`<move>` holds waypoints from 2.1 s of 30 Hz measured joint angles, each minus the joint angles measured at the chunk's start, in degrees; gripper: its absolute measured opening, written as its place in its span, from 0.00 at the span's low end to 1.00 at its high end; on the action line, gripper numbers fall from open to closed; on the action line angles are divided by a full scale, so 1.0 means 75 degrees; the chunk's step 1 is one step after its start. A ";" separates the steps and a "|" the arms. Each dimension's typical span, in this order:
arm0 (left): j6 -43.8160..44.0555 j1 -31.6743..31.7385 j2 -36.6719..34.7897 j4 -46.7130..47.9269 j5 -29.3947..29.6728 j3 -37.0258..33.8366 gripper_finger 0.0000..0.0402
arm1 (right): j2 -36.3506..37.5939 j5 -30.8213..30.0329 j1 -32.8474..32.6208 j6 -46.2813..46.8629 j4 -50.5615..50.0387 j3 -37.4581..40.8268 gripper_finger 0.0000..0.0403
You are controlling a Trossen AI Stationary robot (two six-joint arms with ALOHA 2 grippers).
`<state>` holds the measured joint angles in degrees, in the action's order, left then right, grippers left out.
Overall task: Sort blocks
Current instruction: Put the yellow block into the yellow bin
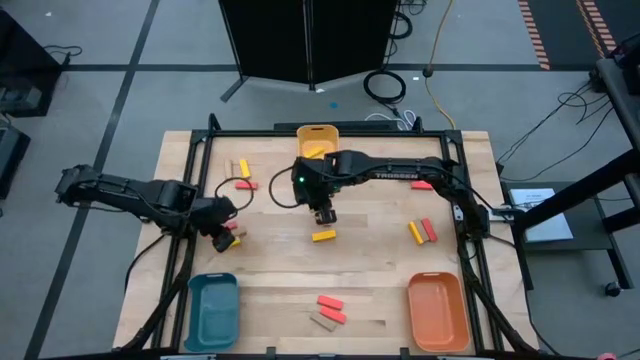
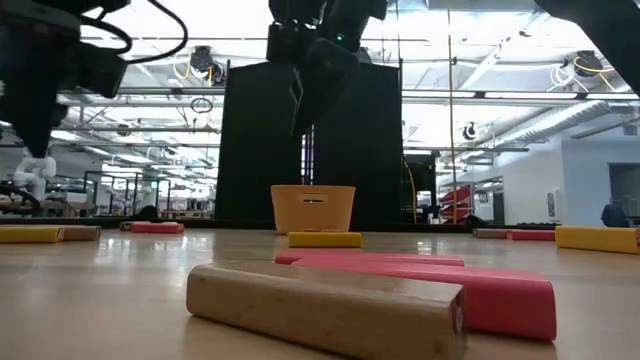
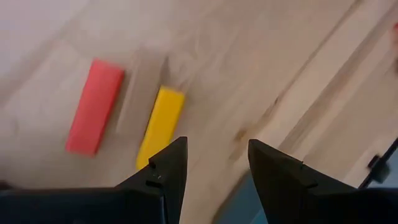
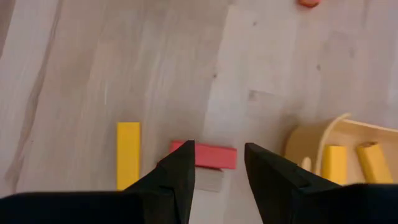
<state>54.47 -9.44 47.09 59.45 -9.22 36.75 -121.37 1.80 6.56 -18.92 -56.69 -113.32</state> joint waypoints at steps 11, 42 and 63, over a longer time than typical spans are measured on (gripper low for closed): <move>0.0689 -0.1011 0.1410 0.0406 -0.0052 -0.0006 0.41 | -0.0014 0.0000 -0.0004 0.0002 0.0957 0.0798 0.33; -0.0129 -0.1628 0.2996 -0.1109 0.0686 -0.1038 0.41 | -0.0093 0.2346 -0.0806 -0.0171 0.4249 0.1102 0.33; -0.0128 -0.1631 0.2976 -0.1252 0.0680 -0.1222 0.21 | -0.0093 0.2346 -0.0806 0.0033 0.4145 0.1102 0.33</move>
<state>53.51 -21.67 69.41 50.05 -4.12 27.58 -122.06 19.40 0.51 -18.68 -25.61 -105.06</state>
